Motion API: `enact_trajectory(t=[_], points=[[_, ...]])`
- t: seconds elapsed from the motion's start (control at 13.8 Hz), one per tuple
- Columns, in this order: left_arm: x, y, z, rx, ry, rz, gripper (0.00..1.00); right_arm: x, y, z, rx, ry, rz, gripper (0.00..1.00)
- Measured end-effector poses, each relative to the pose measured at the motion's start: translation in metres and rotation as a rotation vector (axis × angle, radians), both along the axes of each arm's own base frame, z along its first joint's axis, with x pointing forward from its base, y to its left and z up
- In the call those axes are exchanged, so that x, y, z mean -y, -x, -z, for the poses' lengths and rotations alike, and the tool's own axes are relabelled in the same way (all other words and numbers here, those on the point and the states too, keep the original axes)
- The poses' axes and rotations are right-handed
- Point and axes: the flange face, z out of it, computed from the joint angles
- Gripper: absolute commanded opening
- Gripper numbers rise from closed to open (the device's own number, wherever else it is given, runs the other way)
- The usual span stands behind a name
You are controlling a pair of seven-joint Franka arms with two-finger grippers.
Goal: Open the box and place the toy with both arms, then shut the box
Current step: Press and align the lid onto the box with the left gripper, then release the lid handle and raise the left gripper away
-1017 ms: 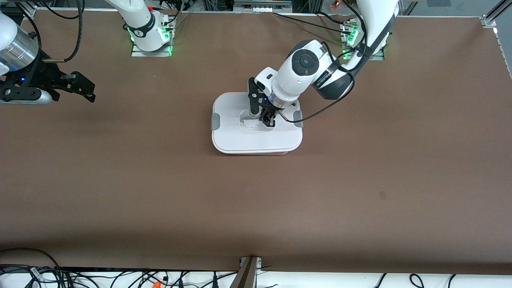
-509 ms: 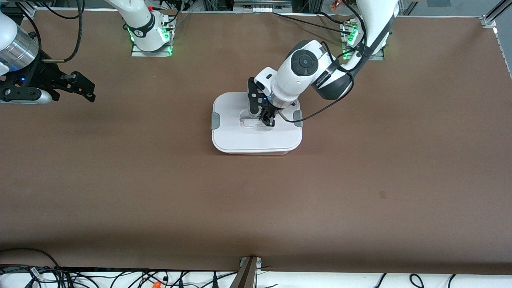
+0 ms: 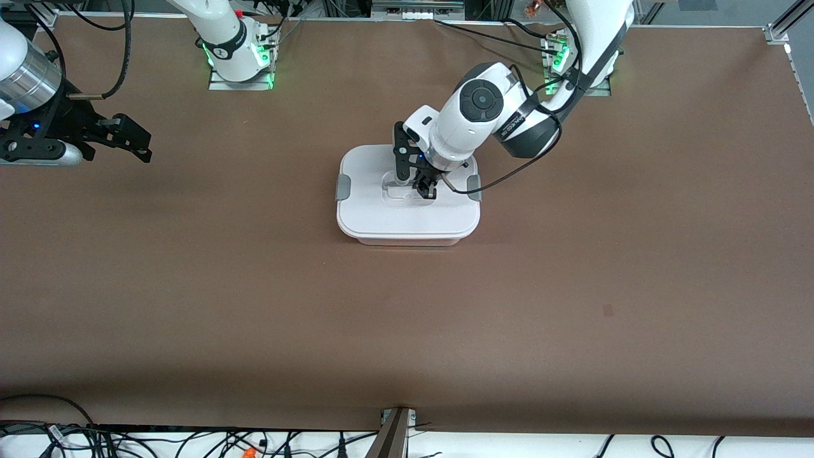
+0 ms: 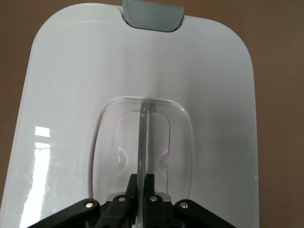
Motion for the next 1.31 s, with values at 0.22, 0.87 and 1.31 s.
enact_trajectory(t=[0.22,0.87,1.31], points=[[0.0,-0.001,0.0,0.0,0.0,0.002,0.99,0.0,0.0,0.0,0.0,0.0,0.0,1.0],[-0.007,0.004,-0.042,-0.058,-0.065,-0.146,1.0,0.0,0.0,0.0,0.0,0.0,0.0,1.0],[-0.146,-0.027,-0.168,-0.14,-0.254,-0.515,1.0,0.0,0.0,0.0,0.0,0.0,0.0,1.0]])
